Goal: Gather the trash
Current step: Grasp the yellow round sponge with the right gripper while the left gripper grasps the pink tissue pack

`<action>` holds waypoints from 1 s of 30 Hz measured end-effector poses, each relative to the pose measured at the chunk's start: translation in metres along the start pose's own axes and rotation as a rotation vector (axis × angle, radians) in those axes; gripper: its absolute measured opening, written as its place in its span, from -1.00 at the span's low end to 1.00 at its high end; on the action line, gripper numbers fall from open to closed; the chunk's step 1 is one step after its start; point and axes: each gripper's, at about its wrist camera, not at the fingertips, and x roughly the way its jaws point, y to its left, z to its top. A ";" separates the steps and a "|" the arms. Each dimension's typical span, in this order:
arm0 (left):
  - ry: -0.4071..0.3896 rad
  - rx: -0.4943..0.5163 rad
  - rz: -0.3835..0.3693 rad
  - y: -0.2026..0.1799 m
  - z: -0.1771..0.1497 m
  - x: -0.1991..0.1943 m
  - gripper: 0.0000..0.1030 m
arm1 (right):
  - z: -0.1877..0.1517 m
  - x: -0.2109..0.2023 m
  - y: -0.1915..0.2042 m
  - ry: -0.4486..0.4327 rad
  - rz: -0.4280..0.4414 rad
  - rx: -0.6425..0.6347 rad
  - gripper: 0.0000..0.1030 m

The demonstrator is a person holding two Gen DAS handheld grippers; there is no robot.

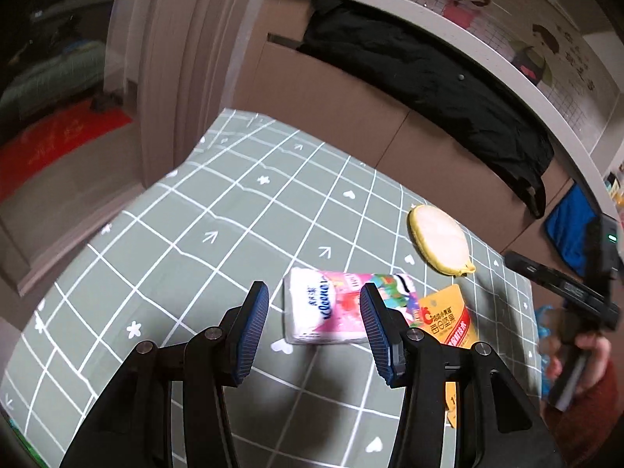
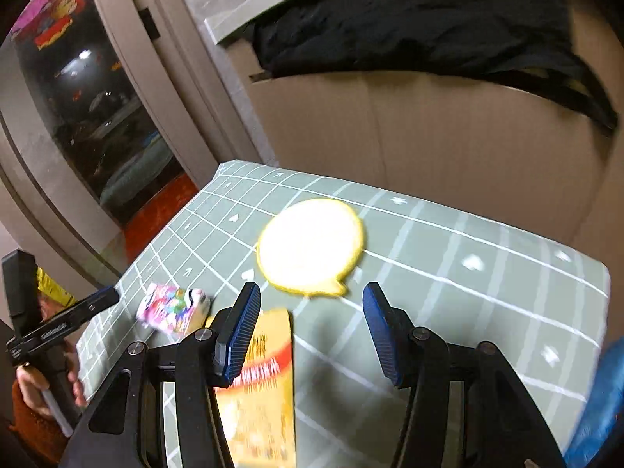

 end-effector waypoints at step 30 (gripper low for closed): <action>0.058 -0.076 -0.074 0.000 -0.005 0.024 -0.03 | 0.021 0.037 0.006 0.008 0.022 -0.026 -0.77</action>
